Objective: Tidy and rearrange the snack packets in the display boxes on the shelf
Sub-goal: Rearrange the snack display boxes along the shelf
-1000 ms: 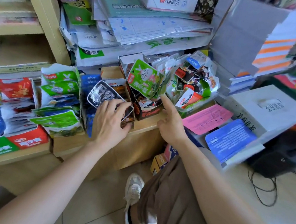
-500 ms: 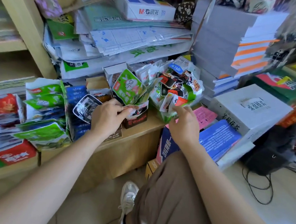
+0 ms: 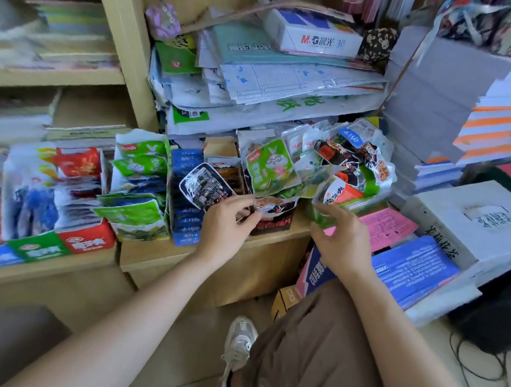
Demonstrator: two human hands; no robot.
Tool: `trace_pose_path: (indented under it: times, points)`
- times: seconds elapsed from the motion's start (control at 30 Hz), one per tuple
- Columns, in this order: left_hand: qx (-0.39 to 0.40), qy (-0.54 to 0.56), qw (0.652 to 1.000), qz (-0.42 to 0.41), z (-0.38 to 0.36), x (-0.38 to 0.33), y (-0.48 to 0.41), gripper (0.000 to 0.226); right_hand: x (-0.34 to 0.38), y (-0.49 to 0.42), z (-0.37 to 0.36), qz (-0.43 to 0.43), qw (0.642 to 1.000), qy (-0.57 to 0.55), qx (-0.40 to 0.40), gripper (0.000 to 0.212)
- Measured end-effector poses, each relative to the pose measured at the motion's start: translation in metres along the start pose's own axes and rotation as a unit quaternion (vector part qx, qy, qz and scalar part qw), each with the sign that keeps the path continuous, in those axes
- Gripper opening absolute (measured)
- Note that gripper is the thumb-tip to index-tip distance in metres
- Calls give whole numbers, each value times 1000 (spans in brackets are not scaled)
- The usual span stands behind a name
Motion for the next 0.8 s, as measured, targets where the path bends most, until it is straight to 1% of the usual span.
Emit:
trace_pose_path:
  times: [0.03,0.07,0.1,0.17,0.2,0.27,0.3,0.37,0.4,0.43,0.5,0.57,0.6,0.63,0.73,0.77,0.8]
  points:
    - [-7,17,1000,5,4,1,7,31,3,1,2,0,999,-23,-34,42]
    - [-10,25,1000,7,9,3,13,32,7,2,4,0,997,-48,-60,46]
    - [-10,25,1000,5,14,6,18,32,11,2,4,2,995,-73,-74,54]
    - [-6,11,1000,-8,24,13,27,30,20,1,2,22,993,-100,-58,76]
    - [-5,1,1000,-15,29,16,30,28,25,0,0,38,994,-91,-43,84]
    - [0,-27,999,-29,41,19,33,26,34,-7,-4,68,996,-49,-22,86]
    - [3,-44,998,-38,47,19,33,26,40,-11,-6,79,996,-31,-20,80]
    - [13,-74,996,-54,57,18,31,29,49,-18,-9,98,995,-13,-31,58]
    - [20,-83,995,-58,61,15,28,30,52,-21,-10,100,994,-13,-37,49]
    - [25,-86,994,-59,64,12,23,32,52,-22,-12,95,995,-14,-38,44]
    - [29,-70,996,-57,68,4,12,36,51,-20,-15,74,996,-38,-26,44]
    - [30,-35,998,-48,69,-7,0,40,50,-14,-12,15,993,-117,-6,46]
    - [33,-21,998,-45,67,-11,-6,41,49,-11,-9,-19,986,-167,-12,44]
    - [42,-8,998,-43,63,-15,-11,42,49,-9,-4,-45,977,-207,-37,39]
    - [77,44,995,-39,45,-21,-18,43,44,-7,8,-85,953,-258,-137,15]
    - [85,73,993,-31,38,-21,-18,42,42,-8,11,-94,942,-280,-159,12]
    - [92,111,989,-13,32,-21,-18,40,41,-9,14,-104,929,-304,-182,15]
Point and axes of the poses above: each hand's wrist, its own y-axis away from the middle knuckle, its own z-axis out of the back of the hand, x = y × z, the point moved 3 cm from there along -y, towards the middle knuckle, and after that the axes turned 2 degrees about -z, right-handed, at the moved point
